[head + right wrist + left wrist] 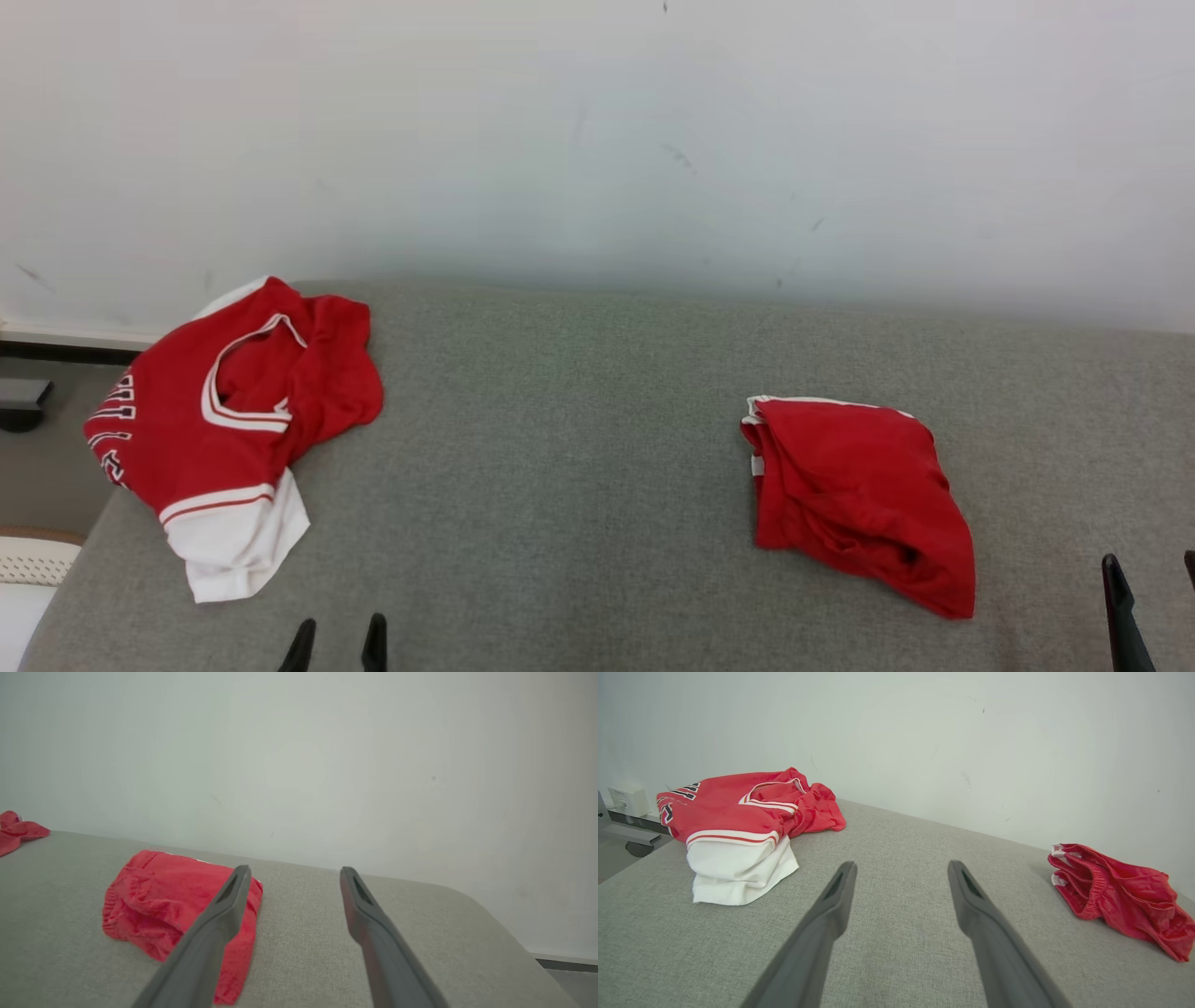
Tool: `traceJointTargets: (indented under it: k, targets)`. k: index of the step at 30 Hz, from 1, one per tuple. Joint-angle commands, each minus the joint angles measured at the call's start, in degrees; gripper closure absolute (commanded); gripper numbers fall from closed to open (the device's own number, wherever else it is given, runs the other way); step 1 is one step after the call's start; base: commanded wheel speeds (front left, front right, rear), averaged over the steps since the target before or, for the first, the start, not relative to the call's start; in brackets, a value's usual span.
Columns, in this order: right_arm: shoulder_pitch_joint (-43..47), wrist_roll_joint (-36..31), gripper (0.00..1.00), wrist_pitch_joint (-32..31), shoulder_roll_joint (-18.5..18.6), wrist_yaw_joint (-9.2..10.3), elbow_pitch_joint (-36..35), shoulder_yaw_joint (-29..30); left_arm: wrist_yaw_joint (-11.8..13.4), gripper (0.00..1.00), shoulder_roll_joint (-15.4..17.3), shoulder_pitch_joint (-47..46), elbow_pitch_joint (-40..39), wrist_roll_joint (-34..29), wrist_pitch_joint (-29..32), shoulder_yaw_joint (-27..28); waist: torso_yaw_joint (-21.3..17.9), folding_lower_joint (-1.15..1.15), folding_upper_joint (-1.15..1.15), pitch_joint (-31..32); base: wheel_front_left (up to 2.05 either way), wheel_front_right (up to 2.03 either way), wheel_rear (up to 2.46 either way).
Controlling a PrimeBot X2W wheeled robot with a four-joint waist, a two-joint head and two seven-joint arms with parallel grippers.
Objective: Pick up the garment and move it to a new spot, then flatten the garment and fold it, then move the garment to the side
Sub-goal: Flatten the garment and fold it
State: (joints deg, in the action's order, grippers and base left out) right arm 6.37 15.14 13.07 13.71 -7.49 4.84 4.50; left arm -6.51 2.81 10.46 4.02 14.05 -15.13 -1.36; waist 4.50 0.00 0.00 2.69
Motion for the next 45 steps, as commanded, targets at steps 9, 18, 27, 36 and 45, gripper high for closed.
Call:
traceJointTargets:
  k: [9,18,27,36,45]
  targets:
    - [-2.9,-1.3,0.36,1.9,-1.6,0.01,6.2,-1.6,-0.1,0.0,0.2,0.8,-0.6,-1.0,0.0,0.6,-0.4,0.0,0.0,-0.7,0.0,0.0,0.0]
    - [-16.9,-4.6,1.0,-1.2,-1.9,0.01,18.7,-9.3,-0.5,0.0,0.2,-1.5,0.3,-1.5,0.0,-1.0,1.8,0.0,0.0,-3.5,0.0,0.0,0.0]
    - [-25.8,-8.3,1.0,0.1,-5.1,0.01,33.0,-13.5,-0.9,0.0,0.2,-3.3,1.4,-0.2,0.0,-1.7,5.1,0.0,0.0,-5.6,0.0,0.0,0.0]
    - [-26.7,-7.7,1.0,1.8,-7.7,0.01,37.5,-20.9,-1.0,0.0,0.2,-3.5,1.6,-0.1,0.0,-1.4,6.6,0.0,0.0,-6.1,0.0,0.0,0.0]
    - [-25.9,-5.7,1.0,2.1,-8.7,0.01,36.7,-23.9,-1.0,0.0,0.2,-2.7,2.1,0.2,0.0,-1.4,6.3,0.0,0.0,-4.7,0.0,0.0,0.0]
